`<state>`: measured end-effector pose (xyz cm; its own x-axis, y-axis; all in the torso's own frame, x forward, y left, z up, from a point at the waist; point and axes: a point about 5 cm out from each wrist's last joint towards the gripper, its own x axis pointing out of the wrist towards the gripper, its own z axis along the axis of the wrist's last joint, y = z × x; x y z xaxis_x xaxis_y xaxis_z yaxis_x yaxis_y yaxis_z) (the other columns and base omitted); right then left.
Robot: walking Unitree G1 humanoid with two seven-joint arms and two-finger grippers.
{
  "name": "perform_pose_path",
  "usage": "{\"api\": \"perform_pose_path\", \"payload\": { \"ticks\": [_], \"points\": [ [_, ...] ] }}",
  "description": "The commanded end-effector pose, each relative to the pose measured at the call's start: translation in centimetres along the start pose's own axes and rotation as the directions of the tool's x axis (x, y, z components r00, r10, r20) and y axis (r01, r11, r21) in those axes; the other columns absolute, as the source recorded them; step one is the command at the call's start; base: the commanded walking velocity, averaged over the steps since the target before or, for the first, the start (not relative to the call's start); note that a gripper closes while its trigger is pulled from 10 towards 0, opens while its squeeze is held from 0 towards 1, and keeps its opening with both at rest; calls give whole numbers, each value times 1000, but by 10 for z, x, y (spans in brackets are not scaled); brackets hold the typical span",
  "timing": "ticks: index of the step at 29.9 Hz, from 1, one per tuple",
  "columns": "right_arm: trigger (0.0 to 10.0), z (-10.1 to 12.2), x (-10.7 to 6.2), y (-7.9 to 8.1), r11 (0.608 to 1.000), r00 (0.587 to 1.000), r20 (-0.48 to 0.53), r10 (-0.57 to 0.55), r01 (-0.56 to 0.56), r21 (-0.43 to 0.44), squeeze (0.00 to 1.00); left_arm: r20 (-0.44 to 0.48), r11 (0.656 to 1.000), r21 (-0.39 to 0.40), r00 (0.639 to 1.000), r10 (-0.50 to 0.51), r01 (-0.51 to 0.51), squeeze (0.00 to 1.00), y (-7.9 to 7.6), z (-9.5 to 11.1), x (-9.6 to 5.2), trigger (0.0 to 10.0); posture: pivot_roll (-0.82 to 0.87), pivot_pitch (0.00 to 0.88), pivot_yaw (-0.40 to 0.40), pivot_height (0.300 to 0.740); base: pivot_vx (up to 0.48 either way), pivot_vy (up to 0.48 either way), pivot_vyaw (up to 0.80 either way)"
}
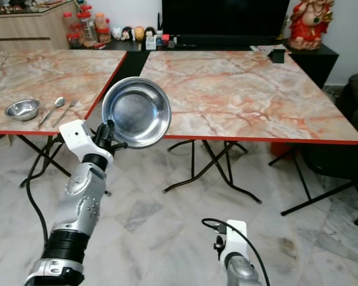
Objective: Setting the table
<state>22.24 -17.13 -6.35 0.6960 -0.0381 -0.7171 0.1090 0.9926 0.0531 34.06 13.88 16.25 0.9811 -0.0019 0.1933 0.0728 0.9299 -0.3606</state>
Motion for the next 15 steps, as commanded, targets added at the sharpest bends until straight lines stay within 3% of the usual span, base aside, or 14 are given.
{"api": "perform_pose_path", "payload": {
  "ticks": [1,15],
  "points": [
    [10000,6,1,-2,1000,1000,10,-8,8,-2,0,14,999,11,999,-46,46,0,-12,6,7,10000,44,0,6,740,394,0,0],
    [10000,2,0,-1,1000,1000,-5,-3,3,-10,0,-1,996,-8,996,-88,88,0,-27,1,8,10000,38,0,15,740,406,0,0]
  ]
}}
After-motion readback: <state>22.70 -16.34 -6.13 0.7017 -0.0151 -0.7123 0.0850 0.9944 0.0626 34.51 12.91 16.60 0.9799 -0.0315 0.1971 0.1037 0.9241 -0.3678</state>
